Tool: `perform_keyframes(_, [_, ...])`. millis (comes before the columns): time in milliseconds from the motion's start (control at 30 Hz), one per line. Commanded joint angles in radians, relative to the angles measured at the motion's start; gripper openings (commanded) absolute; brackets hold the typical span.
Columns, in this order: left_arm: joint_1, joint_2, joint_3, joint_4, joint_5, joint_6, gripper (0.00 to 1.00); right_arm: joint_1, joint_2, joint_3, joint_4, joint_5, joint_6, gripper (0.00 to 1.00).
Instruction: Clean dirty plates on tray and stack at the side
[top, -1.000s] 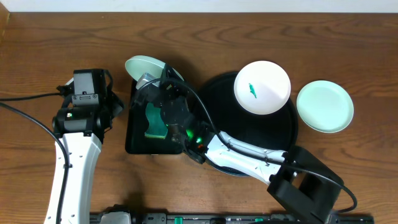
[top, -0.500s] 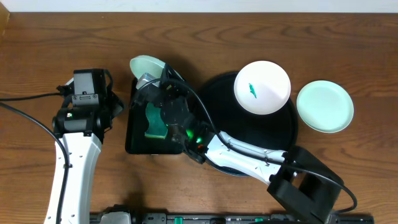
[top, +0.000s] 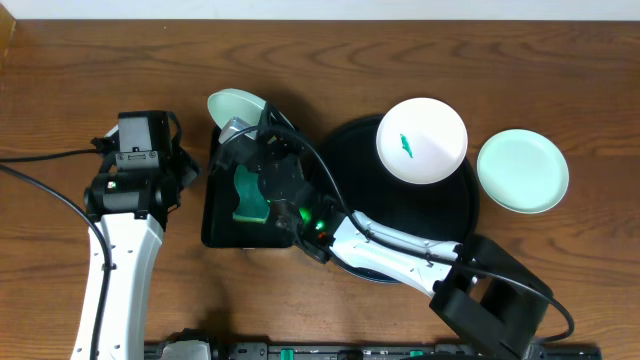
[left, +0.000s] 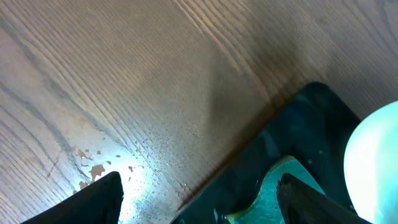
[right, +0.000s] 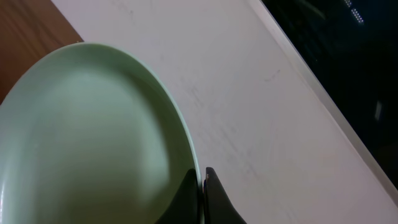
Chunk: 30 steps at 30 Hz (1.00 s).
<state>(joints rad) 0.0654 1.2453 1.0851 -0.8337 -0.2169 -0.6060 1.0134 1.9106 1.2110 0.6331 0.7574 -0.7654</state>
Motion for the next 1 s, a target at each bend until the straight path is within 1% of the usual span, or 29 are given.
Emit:
perform_keyframes(0, [0.005,-0.004,-0.002,-0.003,-0.020,-0.002,0.80,-0.004,-0.001,0.018,0.006,0.053,0.030,0.01])
perform_keyframes(67, [0.005,-0.004,-0.002,-0.003,-0.020,-0.001,0.80,-0.022,-0.001,0.018,-0.004,0.084,0.126,0.01])
perform_keyframes(167, [0.005,-0.004,-0.002,-0.003,-0.020,-0.001,0.80,-0.055,-0.001,0.018,-0.072,0.084,0.276,0.01])
perform_keyframes(367, [0.005,-0.004,-0.002,-0.003,-0.020,-0.002,0.80,-0.111,-0.001,0.018,-0.249,0.018,0.623,0.01])
perform_keyframes(467, [0.005,-0.004,-0.002,-0.003,-0.020,-0.002,0.80,-0.117,-0.001,0.018,-0.295,-0.024,0.765,0.01])
perform_keyframes(533, [0.005,-0.004,-0.002,-0.003,-0.020,-0.002,0.80,-0.117,-0.002,0.018,-0.303,-0.034,0.819,0.01])
perform_keyframes(700, [0.005,-0.004,-0.002,-0.003,-0.020,-0.002,0.80,-0.116,-0.020,0.018,-0.320,-0.044,0.892,0.01])
perform_keyframes(867, [0.005,-0.004,-0.002,-0.003,-0.020,-0.002,0.80,-0.129,-0.092,0.018,-0.428,-0.169,0.948,0.01])
perform_keyframes(967, [0.005,-0.004,-0.002,-0.003,-0.020,-0.002,0.80,-0.153,-0.154,0.018,-0.520,-0.276,1.040,0.01])
